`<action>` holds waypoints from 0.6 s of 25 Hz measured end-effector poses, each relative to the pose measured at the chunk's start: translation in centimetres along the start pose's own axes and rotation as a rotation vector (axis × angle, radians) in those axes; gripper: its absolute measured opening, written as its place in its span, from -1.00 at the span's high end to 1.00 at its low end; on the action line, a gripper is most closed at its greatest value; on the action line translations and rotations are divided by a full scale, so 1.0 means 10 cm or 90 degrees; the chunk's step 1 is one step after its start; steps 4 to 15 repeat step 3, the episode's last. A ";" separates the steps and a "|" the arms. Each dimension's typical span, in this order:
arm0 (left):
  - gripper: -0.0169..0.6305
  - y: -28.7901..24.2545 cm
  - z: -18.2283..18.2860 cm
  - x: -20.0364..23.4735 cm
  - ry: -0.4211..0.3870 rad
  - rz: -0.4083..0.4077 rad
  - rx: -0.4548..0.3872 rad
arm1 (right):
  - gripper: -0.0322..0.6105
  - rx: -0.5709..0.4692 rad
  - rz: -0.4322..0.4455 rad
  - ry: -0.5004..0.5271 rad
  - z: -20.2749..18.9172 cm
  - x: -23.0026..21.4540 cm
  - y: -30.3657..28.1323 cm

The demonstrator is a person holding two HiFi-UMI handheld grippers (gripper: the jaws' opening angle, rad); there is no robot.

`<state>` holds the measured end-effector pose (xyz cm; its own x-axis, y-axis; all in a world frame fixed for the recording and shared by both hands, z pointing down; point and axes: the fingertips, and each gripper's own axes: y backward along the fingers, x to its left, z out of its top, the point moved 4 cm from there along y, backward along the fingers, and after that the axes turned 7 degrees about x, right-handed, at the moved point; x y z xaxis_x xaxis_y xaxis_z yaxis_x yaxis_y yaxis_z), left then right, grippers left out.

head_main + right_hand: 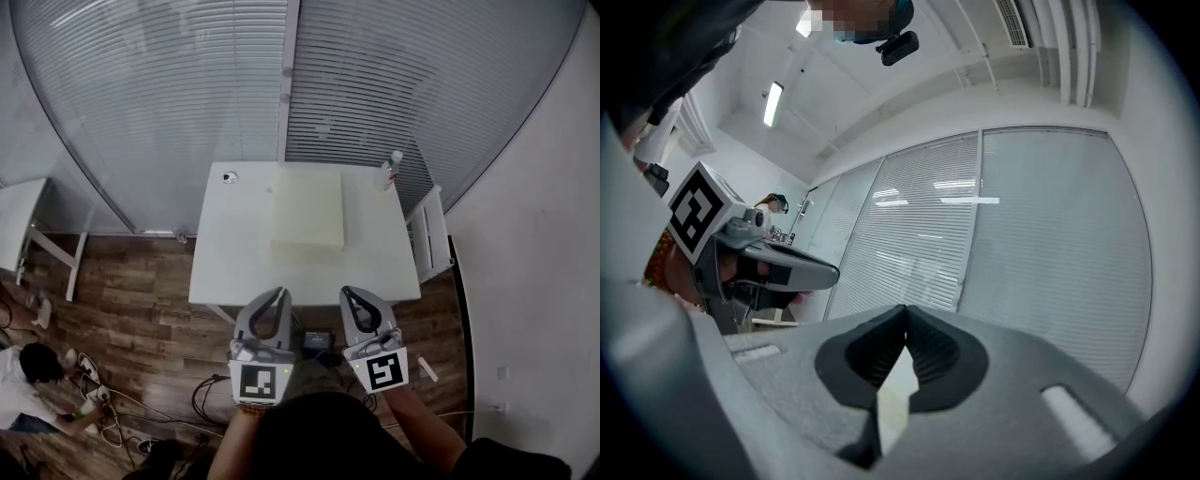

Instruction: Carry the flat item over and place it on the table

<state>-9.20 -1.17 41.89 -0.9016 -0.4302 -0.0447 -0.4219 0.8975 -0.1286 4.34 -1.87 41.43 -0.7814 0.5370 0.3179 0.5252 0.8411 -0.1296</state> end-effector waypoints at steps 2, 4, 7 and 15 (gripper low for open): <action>0.88 -0.01 -0.01 0.00 0.003 0.001 -0.001 | 0.91 0.003 -0.001 -0.004 -0.02 -0.01 -0.01; 0.88 -0.02 -0.02 0.00 0.004 0.001 -0.002 | 0.91 0.004 -0.001 -0.006 -0.02 -0.02 -0.02; 0.88 -0.02 -0.02 0.00 0.004 0.001 -0.002 | 0.91 0.004 -0.001 -0.006 -0.02 -0.02 -0.02; 0.88 -0.02 -0.02 0.00 0.004 0.001 -0.002 | 0.91 0.004 -0.001 -0.006 -0.02 -0.02 -0.02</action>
